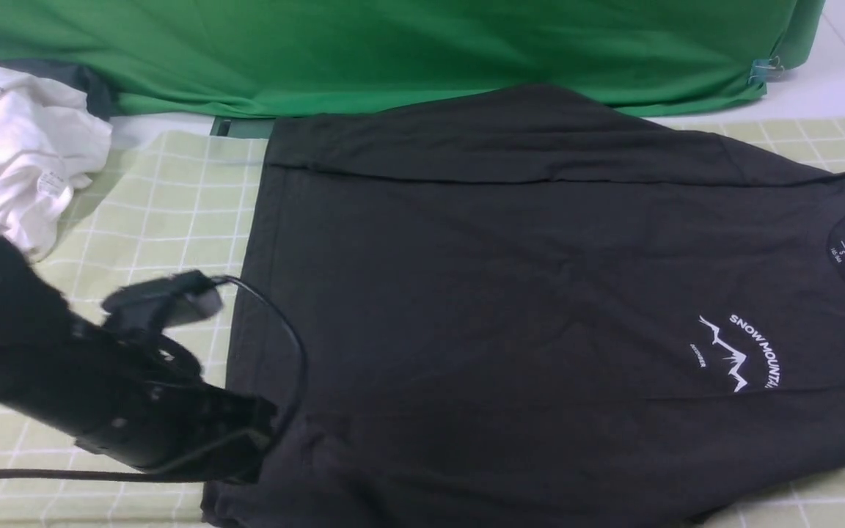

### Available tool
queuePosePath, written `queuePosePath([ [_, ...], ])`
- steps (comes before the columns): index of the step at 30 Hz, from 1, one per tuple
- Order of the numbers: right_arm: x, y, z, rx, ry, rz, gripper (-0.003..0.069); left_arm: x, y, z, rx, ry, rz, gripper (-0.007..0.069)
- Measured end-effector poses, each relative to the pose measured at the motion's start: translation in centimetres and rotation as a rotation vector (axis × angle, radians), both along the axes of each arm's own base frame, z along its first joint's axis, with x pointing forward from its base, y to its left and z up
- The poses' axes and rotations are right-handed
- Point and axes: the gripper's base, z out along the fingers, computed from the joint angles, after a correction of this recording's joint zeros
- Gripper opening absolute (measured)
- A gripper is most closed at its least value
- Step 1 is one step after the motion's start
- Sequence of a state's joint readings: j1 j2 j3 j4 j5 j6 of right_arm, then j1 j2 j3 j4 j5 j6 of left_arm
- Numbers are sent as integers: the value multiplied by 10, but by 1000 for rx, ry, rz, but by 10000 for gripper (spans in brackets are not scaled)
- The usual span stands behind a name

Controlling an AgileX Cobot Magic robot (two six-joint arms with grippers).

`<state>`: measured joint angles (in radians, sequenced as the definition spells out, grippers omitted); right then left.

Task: Fold a long-sleeved shirt over a green coffee tablecloth.
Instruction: 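Grasp the left edge of the dark T-shirt lying flat on the table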

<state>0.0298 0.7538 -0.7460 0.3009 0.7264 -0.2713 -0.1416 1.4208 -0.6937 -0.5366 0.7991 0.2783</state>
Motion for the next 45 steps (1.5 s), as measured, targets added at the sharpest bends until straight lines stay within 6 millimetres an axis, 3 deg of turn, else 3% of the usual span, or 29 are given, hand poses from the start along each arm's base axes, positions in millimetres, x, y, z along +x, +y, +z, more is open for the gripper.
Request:
queuePosePath([
  [4, 1, 0, 1, 0, -10, -2, 20, 13, -3, -8, 66, -3, 24, 29],
  [9, 1, 0, 0, 1, -14, -4, 31, 29, 1, -12, 142, -47, 50, 102],
  [15, 1, 0, 0, 1, -14, -4, 41, 34, 1, -26, 156, -13, 52, 233],
  [24, 1, 0, 0, 1, -15, -4, 48, 37, -2, -34, 130, 17, 87, 309],
  [33, 1, 0, 0, 1, -15, -4, 58, 37, -4, -33, 103, 29, 116, 266],
  [41, 1, 0, 0, 1, -15, -4, 62, 35, -4, -36, 107, 55, 106, 48],
  [45, 1, 0, 0, 1, -16, -4, 67, 34, -4, -31, 102, 45, 104, 21],
])
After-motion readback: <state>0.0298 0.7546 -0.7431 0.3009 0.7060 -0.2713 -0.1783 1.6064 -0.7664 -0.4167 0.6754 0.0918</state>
